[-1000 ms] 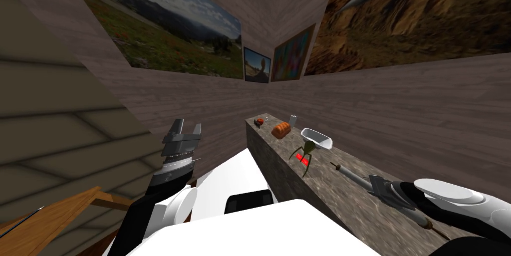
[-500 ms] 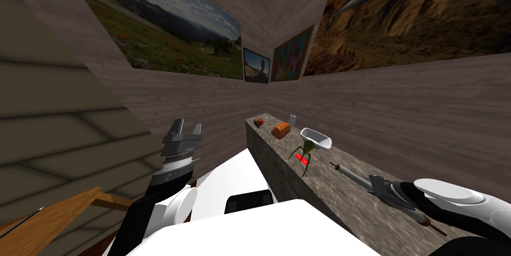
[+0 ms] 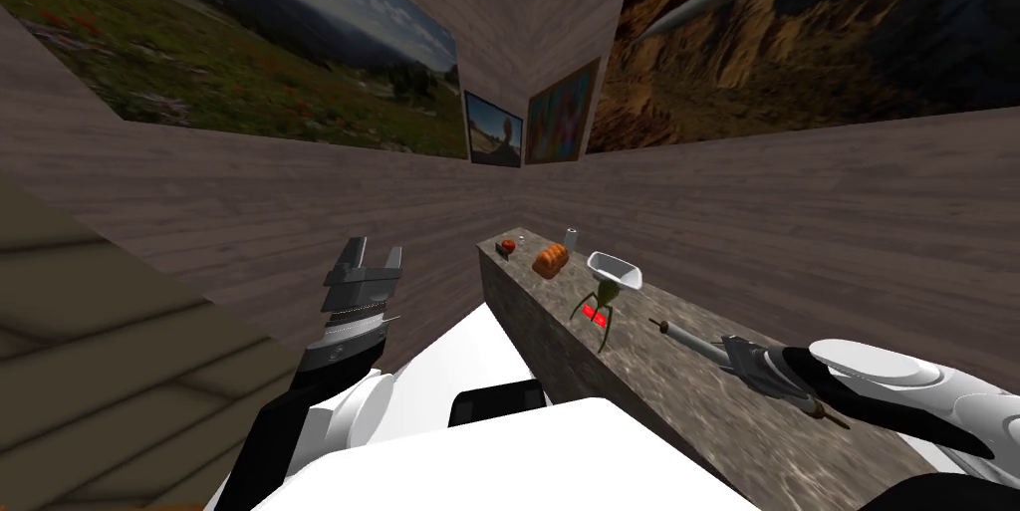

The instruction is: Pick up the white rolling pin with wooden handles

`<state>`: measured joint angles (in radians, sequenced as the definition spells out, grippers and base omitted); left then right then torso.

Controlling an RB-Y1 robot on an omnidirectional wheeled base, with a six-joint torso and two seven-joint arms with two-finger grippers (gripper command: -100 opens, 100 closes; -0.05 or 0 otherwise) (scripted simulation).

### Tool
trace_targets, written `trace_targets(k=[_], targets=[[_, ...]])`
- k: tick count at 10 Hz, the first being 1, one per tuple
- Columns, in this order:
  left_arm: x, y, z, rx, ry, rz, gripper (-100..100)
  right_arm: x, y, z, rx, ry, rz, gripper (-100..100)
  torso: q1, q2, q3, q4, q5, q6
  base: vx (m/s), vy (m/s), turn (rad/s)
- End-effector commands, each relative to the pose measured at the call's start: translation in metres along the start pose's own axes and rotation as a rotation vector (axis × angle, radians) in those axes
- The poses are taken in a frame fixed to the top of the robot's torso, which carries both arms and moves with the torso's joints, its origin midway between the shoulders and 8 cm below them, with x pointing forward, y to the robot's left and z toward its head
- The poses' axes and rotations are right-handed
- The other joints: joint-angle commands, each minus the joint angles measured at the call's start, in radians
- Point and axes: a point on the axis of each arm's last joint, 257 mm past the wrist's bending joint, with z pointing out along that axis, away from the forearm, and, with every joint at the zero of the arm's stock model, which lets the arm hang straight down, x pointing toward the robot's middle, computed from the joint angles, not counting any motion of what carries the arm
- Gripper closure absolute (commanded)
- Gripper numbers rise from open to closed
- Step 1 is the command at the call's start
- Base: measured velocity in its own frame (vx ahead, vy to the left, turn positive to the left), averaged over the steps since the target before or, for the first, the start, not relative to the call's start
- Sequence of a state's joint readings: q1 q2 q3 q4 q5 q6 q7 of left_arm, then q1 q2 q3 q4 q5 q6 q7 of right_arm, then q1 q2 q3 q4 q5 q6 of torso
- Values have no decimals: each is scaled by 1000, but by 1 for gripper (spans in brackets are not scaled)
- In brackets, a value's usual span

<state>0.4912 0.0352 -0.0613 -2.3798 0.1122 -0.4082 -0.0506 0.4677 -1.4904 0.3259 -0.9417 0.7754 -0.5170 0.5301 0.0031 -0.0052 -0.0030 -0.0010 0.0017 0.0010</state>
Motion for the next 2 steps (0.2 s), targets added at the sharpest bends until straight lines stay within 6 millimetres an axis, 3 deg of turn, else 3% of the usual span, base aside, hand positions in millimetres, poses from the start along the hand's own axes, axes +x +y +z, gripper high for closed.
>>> trace_targets(k=[1, 2], targets=[[0, 0, 0, 0, 0, 0, 0, 0, 0, 0, 0, 0, 0, 100, 0, 0, 0, 0, 0, 0, 41, 13, -40], [0, 0, 0, 0, 0, 0, 0, -1, 0, 0, 0, -1, -2, 0, -1, 2, 1, 0, 0, -1, 7, 3, 9]])
